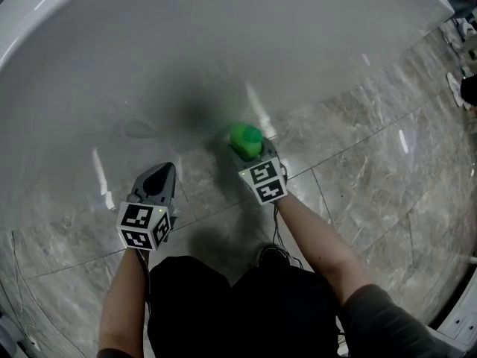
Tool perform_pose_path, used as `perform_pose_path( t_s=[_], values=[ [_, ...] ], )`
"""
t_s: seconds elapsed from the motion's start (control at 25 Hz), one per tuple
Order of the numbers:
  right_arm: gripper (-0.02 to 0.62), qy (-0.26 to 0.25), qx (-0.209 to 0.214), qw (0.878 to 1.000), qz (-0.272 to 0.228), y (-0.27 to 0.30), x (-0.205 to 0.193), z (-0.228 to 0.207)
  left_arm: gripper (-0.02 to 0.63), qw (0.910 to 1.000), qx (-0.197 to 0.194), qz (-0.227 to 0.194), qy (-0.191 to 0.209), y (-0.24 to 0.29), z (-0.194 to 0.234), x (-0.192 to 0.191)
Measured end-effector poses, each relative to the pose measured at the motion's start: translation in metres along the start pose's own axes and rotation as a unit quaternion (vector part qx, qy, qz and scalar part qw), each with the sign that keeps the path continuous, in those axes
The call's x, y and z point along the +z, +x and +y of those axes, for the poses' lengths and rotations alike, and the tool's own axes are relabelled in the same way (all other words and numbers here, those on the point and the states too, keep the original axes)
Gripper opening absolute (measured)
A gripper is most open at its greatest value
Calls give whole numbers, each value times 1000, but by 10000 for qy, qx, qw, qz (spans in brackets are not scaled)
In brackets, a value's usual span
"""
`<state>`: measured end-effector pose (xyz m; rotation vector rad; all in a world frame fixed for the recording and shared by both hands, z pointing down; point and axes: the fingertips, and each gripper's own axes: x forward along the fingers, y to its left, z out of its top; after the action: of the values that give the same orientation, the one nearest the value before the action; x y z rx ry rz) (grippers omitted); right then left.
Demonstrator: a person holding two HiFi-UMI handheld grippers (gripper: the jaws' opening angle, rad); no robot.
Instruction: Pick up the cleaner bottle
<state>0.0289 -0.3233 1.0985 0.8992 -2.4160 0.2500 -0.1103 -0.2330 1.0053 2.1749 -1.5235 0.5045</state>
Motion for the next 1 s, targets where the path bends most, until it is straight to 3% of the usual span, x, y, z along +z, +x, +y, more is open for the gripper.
perform_pose_path(
  t_s=[0.44,0.52,0.6,0.76,1.0],
  values=[
    [206,791,106,9968,-82,1,1,-9,15,9999,-119,18,53,3,0,2],
    [204,1192,127,9927,-144,0,1,-15,15,9999,-105,11,31,3,3,4],
    [204,1996,144,9794,-263,-3,-2,-23,15,9999,-96,55,82,1,5,2],
    [201,3556,134,9328,-572,-11,-12,-36,15,9997,-98,94,189,-1,9,1],
    [201,4645,360,8784,-1066,-31,-5,-44,15,9996,-145,-22,231,-3,11,10]
  ],
)
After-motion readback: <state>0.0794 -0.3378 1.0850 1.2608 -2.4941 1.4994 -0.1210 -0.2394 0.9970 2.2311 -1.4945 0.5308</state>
